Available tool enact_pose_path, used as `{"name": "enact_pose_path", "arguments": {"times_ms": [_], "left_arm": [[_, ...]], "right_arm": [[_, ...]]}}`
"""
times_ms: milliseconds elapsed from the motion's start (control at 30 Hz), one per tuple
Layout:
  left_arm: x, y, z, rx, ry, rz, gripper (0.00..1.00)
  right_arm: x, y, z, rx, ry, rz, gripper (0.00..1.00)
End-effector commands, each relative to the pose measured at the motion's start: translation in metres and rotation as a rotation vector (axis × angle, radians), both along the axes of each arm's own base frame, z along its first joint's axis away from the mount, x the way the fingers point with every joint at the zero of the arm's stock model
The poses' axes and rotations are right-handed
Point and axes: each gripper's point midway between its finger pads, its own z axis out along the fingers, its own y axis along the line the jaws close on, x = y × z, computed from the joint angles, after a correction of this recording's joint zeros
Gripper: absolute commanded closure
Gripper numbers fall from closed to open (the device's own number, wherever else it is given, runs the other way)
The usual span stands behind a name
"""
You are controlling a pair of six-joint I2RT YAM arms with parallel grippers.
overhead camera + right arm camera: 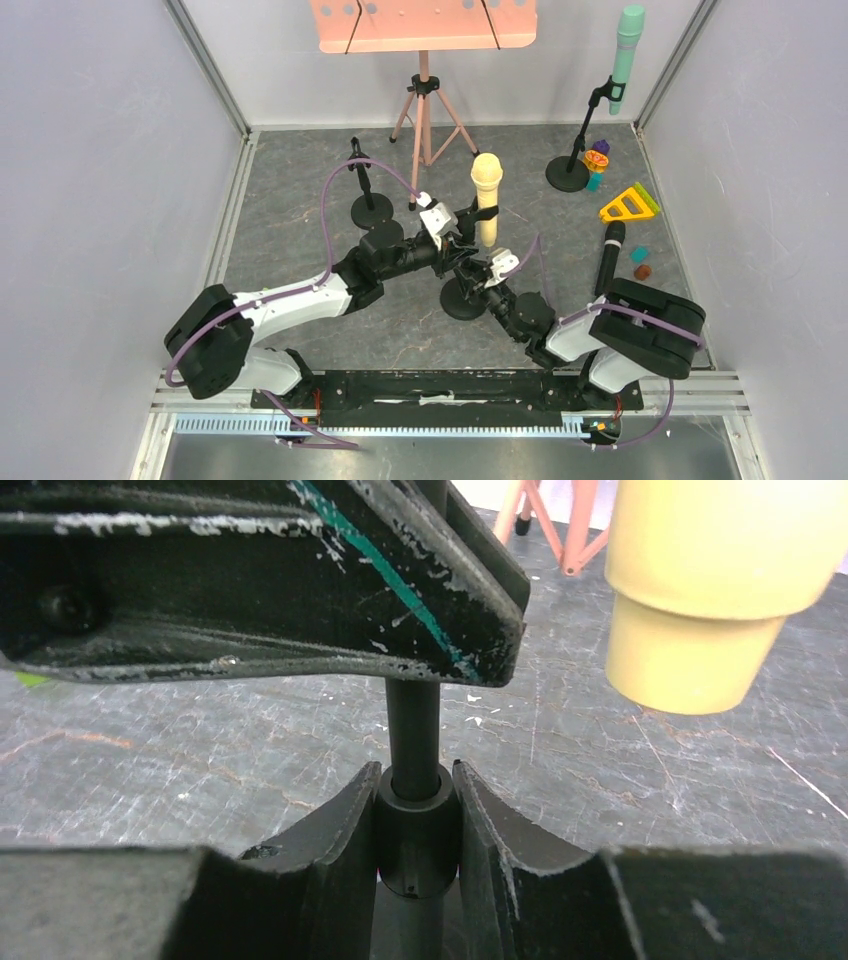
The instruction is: Remove the microphone from the stand
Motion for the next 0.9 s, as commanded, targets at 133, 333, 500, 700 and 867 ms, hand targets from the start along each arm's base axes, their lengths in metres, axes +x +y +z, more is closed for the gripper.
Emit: {"name": "enact_pose_path", "arguments": {"times_ms": [133,333,500,700,867], "left_arm": [[0.009,0.013,-0.001,0.029,-0.032,0.070,0.98],[0.007,0.014,-0.002,0.031,-0.032,0.058,0.98],[0.005,0.013,0.000,0.035,-0.032,0.047,0.98],[0.003,0.013,-0.001,0.037,-0.025,0.041,0.98],[0.004,0.012,-0.004,0.037,-0.014,0.041,0.98]], "right_arm": [[-0.021,-0.001,0.013,0.118,0.015,0.355,0.37],[-0.027,-0.001,0.024,0.173,-0.007,0.545,0.40],[-0.017,0.005,0.043,0.283,-0.024,0.637,0.47],[-0.007,0.007,0.048,0.260,-0.067,0.616,0.44],[-0.015,0.006,0.054,0.257,-0.095,0.641,0.43]]}}
